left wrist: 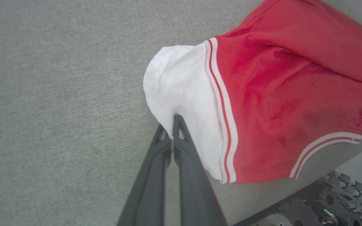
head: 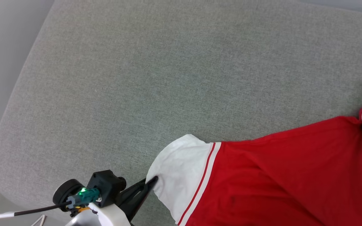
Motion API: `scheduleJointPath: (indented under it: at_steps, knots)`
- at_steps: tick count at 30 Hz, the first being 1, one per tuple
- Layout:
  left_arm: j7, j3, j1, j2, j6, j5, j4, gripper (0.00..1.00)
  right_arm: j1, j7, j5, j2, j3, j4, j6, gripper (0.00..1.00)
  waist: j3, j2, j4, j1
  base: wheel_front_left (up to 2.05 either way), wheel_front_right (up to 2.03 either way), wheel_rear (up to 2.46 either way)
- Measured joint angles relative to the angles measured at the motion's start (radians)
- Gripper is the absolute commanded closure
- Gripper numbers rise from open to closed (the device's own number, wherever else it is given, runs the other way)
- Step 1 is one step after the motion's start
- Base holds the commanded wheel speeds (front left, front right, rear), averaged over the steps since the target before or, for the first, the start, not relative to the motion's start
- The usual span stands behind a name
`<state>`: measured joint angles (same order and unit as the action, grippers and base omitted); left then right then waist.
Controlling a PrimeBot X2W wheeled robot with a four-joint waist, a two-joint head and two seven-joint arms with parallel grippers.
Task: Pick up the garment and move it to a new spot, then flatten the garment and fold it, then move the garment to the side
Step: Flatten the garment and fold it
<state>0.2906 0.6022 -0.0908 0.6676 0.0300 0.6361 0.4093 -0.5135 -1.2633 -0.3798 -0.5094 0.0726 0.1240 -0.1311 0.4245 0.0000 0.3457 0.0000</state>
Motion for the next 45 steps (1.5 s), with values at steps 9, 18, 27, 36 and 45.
scheduleJointPath:
  at_steps: [9,18,27,36,45]
  knots:
    - [0.016,-0.035,0.004,0.037,0.023,0.021,0.007,1.0,-0.035,0.142,-0.076,0.028,-0.004,0.078,0.0,1.0,-0.102,0.0,-0.044,0.0001,0.0,0.0,0.0]
    - [0.021,-0.128,-0.029,0.108,0.046,0.026,0.049,1.0,-0.047,0.247,-0.18,0.031,-0.043,-0.003,0.0,1.0,-0.249,0.0,-0.127,0.0001,0.0,0.0,0.0]
    - [0.003,-0.265,-0.174,0.15,0.057,0.045,0.104,1.0,-0.092,0.27,-0.259,0.062,-0.136,-0.191,0.0,1.0,-0.346,0.0,-0.25,0.0001,0.0,0.0,0.0]
    - [-0.074,-0.43,-0.418,0.189,0.049,0.037,0.12,1.0,-0.143,0.301,-0.296,0.123,-0.225,-0.366,0.0,1.0,-0.375,0.0,-0.372,0.0001,0.0,0.0,0.0]
    - [-0.087,-0.458,-0.653,0.231,0.025,-0.048,0.103,1.0,-0.196,0.409,-0.228,0.108,-0.222,-0.453,0.0,1.0,-0.333,0.0,-0.421,0.0,0.0,0.0,0.0]
